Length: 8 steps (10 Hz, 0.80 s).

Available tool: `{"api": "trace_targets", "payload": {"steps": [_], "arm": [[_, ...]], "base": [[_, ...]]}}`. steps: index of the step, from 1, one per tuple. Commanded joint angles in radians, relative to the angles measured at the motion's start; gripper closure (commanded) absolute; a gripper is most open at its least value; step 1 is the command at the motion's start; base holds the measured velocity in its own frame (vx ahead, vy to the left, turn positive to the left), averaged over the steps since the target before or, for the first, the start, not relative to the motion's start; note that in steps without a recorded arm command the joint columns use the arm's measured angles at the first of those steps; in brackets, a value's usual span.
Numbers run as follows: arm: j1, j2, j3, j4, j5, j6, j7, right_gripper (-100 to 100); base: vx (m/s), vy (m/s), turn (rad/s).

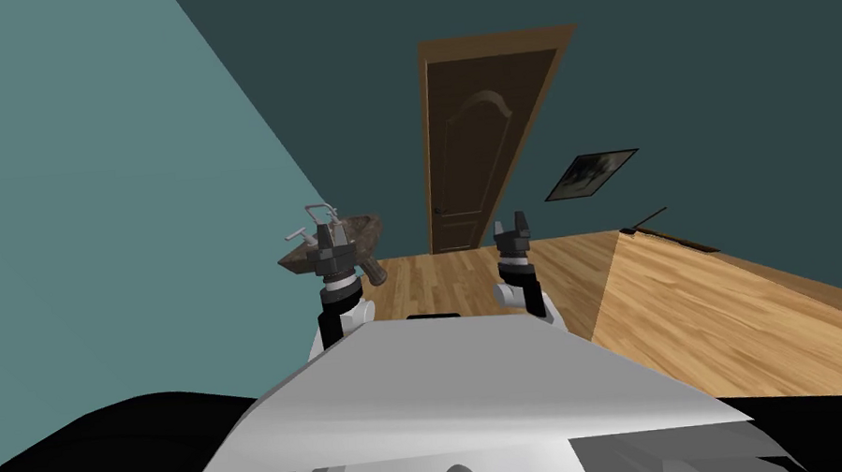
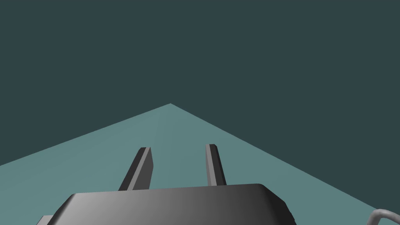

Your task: Pull the door open

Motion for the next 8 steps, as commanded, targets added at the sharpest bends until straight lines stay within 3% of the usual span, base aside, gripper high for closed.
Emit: {"api": "trace_targets", "payload": {"steps": [1,6,8], "arm": [[-0.017,-0.001,-0.004,0.047,0.004,-0.011,0.006,-100],[-0.085,-0.014,-0.035,0.193,0.010,-0.029,0.015,-100],[-0.099,-0.017,-0.042,0.236,0.012,-0.033,0.017,-100]], "base": [[0.087,-0.004,0.051],[0.096,-0.008,0.066],[0.055,-0.010,0.032]]}}
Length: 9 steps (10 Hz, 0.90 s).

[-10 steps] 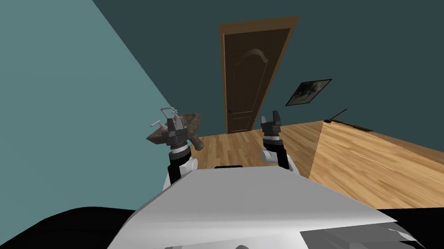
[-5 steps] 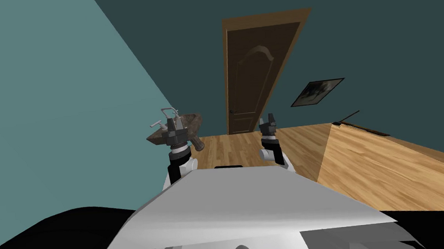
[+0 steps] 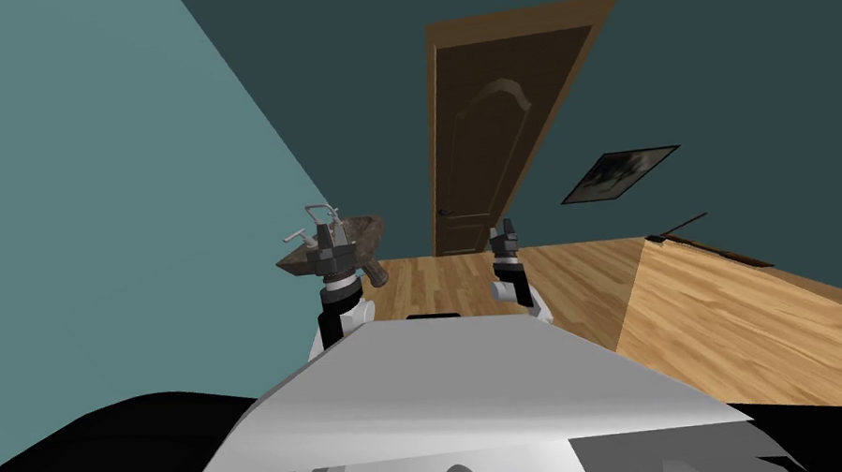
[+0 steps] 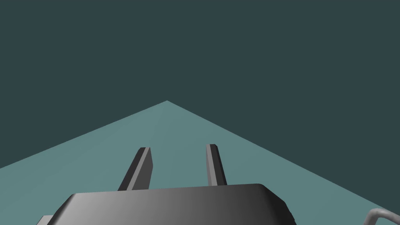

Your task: Pull the door open

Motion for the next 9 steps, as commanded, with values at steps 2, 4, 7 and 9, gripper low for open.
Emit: {"api": "trace_targets", "payload": {"steps": [2,4,7,9], "arm": [[-0.035,-0.003,-0.015,0.079,0.005,-0.010,0.008,-100],[-0.066,-0.008,-0.029,0.145,0.008,-0.018,0.012,-100],[-0.097,-0.013,-0.043,0.225,0.010,-0.026,0.017,-100],[-0.129,-0.018,-0.058,0.287,0.013,-0.035,0.021,-100]], "base": [[0.073,-0.011,0.082],[0.109,-0.019,0.064],[0.067,-0.014,0.051],[0.094,-0.025,0.070]]}}
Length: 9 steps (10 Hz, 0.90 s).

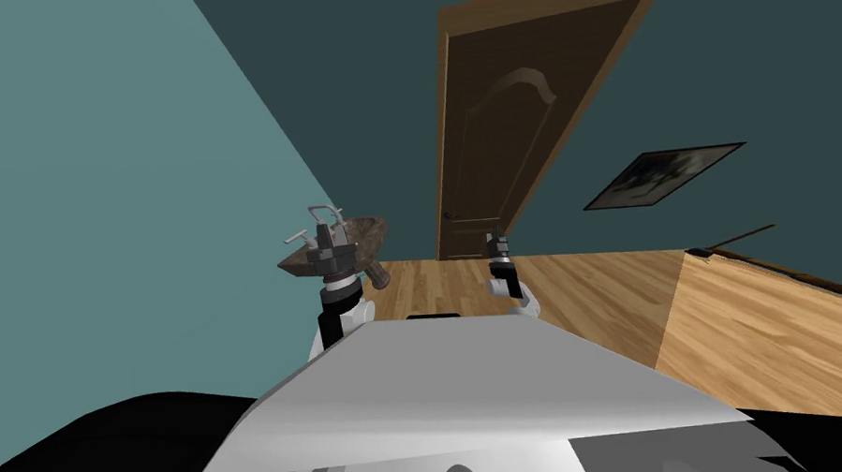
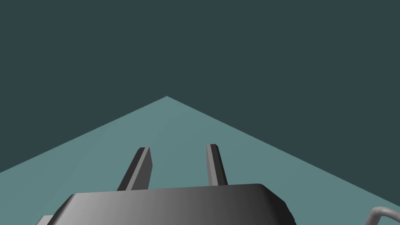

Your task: Pull the door open

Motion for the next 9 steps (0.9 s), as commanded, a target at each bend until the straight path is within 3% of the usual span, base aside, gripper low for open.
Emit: {"api": "trace_targets", "payload": {"steps": [1,8,9], "arm": [[-0.007,-0.004,-0.006,0.032,0.000,-0.004,-0.001,-100],[-0.105,-0.016,-0.050,0.248,0.009,-0.030,0.013,-100],[-0.105,-0.016,-0.050,0.254,0.009,-0.030,0.013,-100]], "base": [[0.058,-0.011,0.036],[0.075,-0.016,0.063],[0.062,-0.023,0.019]]}}
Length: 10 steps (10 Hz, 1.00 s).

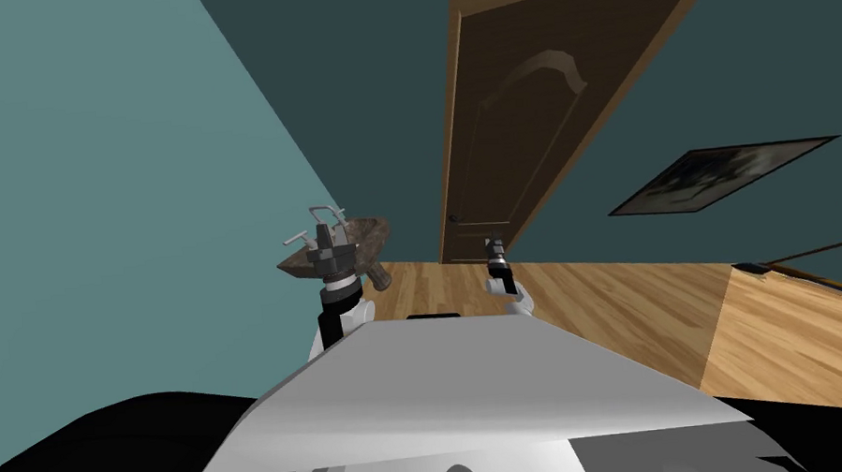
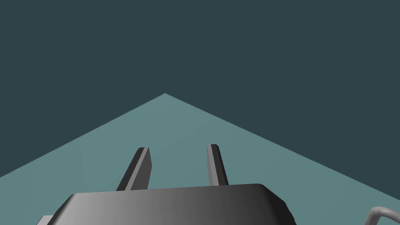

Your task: Pull the door open

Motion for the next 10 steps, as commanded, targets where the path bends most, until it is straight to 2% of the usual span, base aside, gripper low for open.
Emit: {"api": "trace_targets", "payload": {"steps": [1,2,3,6,7,10], "arm": [[-0.023,-0.003,-0.010,0.050,0.002,-0.010,0.004,-100],[-0.039,-0.005,-0.017,0.081,0.003,-0.014,0.006,-100],[-0.039,-0.005,-0.017,0.091,0.003,-0.014,0.006,-100],[-0.087,-0.010,-0.039,0.196,0.007,-0.027,0.013,-100],[-0.087,-0.010,-0.039,0.200,0.007,-0.027,0.013,-100],[-0.134,-0.015,-0.060,0.297,0.011,-0.039,0.020,-100]], "base": [[0.049,-0.017,0.047],[0.075,-0.023,0.075],[0.063,-0.018,0.035],[0.072,-0.018,0.070],[0.069,-0.015,0.019],[0.072,-0.026,0.067]]}}
